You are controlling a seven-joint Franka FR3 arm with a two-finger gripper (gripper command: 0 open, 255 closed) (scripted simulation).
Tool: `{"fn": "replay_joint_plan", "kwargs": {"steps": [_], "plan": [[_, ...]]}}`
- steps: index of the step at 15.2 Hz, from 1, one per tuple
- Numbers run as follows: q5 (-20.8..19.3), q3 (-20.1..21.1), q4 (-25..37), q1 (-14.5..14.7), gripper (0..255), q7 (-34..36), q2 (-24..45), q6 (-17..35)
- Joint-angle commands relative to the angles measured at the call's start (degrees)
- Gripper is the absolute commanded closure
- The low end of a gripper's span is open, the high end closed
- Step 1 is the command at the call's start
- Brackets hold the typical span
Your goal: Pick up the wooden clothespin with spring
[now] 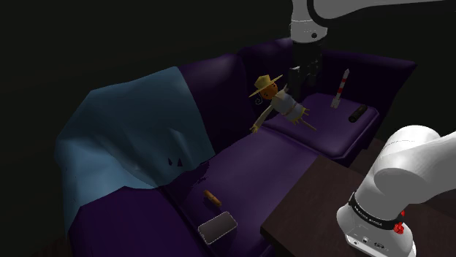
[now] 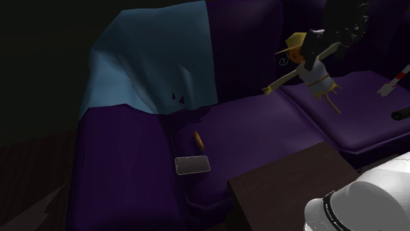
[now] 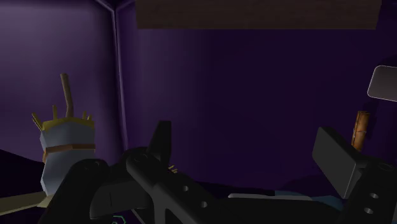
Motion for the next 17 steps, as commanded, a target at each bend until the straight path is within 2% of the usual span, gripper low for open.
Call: {"fn": "replay_joint_plan", "kwargs": {"steps": [1,9,17], "plan": [[0.0,0.0,0.0,0.0,0,0.0,0.0,0.0],[3.9,4.4,-7.9,2.2,0,5.8,6.2,14.1],[6.3,9.2,-11.1,4.1,0,11.5,17.8,29.1]]}}
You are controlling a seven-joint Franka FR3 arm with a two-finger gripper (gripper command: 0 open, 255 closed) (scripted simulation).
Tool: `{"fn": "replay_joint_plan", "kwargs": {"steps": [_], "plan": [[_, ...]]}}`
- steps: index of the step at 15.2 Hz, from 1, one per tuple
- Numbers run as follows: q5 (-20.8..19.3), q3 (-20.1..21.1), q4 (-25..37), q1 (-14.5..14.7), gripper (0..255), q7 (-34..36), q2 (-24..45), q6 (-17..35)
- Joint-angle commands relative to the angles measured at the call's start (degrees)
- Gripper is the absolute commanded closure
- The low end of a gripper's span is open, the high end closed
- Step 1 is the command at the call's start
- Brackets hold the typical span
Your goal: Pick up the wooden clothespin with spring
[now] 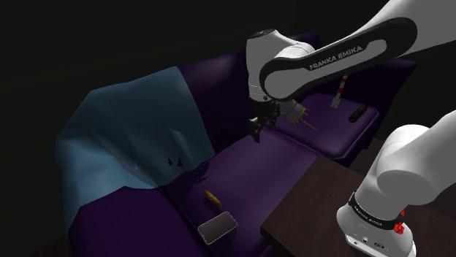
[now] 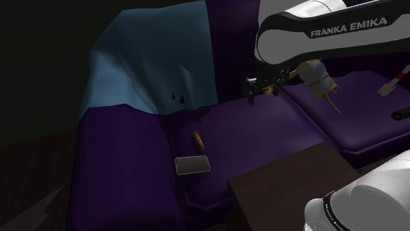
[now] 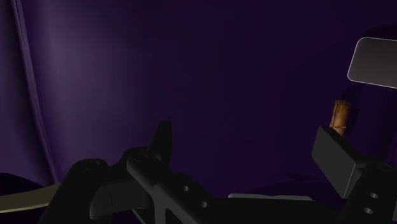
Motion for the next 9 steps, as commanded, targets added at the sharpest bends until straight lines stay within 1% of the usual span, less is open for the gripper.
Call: {"fn": "replay_joint_plan", "kwargs": {"steps": [1,5,9], "plan": [[0.4,1.4,-0.6,0.5,0,1.7,3.3,4.1],[0.1,3.8,0.0,1.0,0,4.9,11.1,11.3],[-1.6,6.0,2.0,1.3,0,8.9,19.7,17.9]]}}
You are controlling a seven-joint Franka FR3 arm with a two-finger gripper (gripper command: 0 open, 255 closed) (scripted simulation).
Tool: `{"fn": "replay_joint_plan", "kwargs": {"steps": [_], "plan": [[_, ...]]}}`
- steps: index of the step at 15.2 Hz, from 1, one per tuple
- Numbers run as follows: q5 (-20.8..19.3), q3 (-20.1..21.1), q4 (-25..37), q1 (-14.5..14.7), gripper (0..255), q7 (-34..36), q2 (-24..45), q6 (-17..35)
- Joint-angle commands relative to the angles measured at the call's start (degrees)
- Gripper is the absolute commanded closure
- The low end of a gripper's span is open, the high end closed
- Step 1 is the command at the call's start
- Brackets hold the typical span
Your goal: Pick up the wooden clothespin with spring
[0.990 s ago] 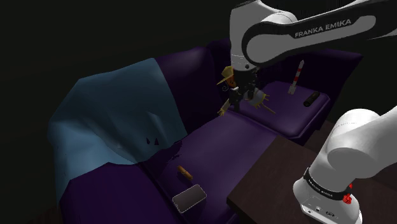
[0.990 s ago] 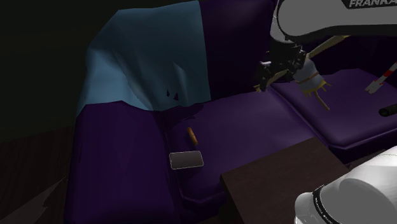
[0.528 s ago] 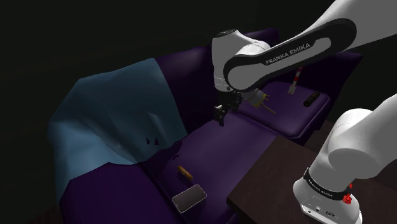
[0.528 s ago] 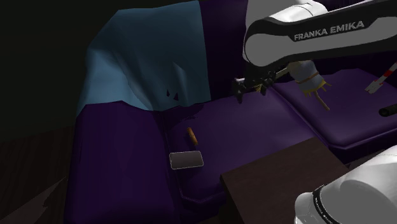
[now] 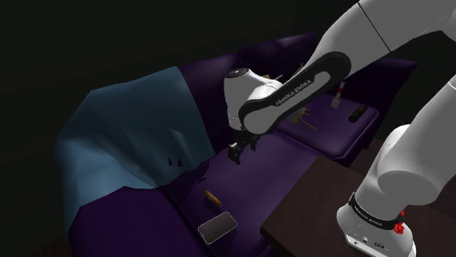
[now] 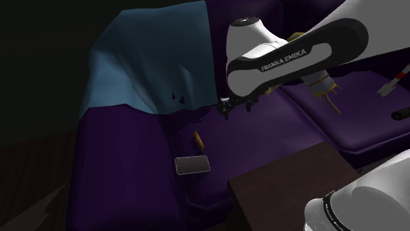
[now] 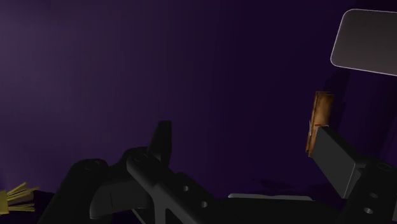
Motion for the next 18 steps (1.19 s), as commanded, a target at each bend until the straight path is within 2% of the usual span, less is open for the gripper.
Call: {"fn": "replay_joint_plan", "kwargs": {"steps": [1,8,13,18], "plan": [[-1.2,1.1,1.2,0.3,0,2.3,4.5,3.3],[-8.6,2.0,8.3,2.6,0,11.0,20.7,11.8],[-13.6,0.2,15.5,6.4,0,16.4,32.0,15.6],[-16.4,-1.9,22.6,10.1,0,19.4,41.3,17.9]]}}
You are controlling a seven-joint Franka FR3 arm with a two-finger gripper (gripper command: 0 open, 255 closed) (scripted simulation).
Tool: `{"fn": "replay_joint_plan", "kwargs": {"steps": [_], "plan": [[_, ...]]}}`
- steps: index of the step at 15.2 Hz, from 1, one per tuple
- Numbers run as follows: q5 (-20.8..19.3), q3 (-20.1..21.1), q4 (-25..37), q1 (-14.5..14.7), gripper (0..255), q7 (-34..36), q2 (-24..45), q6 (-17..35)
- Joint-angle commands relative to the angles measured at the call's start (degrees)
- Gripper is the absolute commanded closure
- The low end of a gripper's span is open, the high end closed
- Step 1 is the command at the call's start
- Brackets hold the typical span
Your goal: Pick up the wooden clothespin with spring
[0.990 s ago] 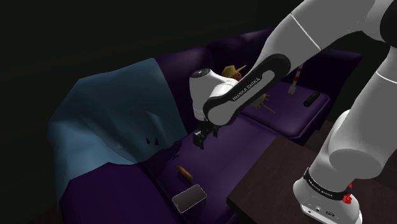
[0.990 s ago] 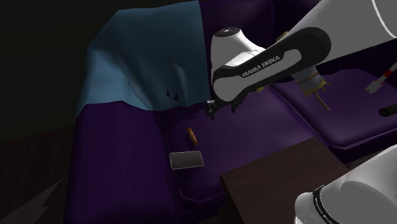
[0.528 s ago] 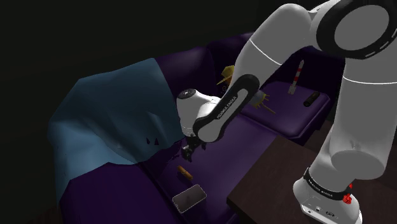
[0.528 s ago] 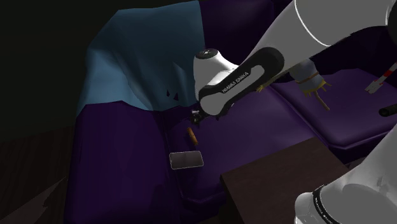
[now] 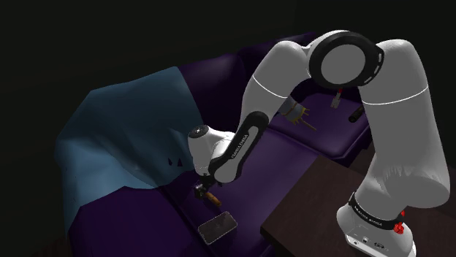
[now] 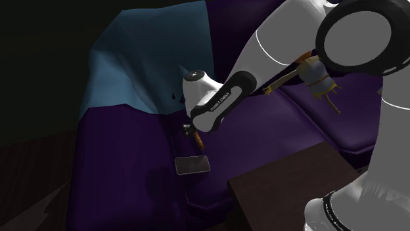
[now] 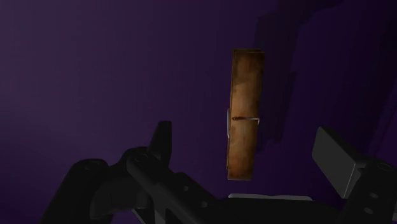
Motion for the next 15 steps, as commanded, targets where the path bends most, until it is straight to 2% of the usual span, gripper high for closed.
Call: {"fn": "replay_joint_plan", "kwargs": {"steps": [1,9,10,15], "plan": [[-0.7,-0.6,1.5,0.8,0,0.7,2.2,0.8],[-2.2,-2.2,2.8,2.1,0,1.7,6.2,3.5],[-2.1,-2.2,2.8,2.0,255,1.7,6.1,3.5],[-2.3,-2.4,2.9,1.9,255,1.5,6.6,3.8]]}}
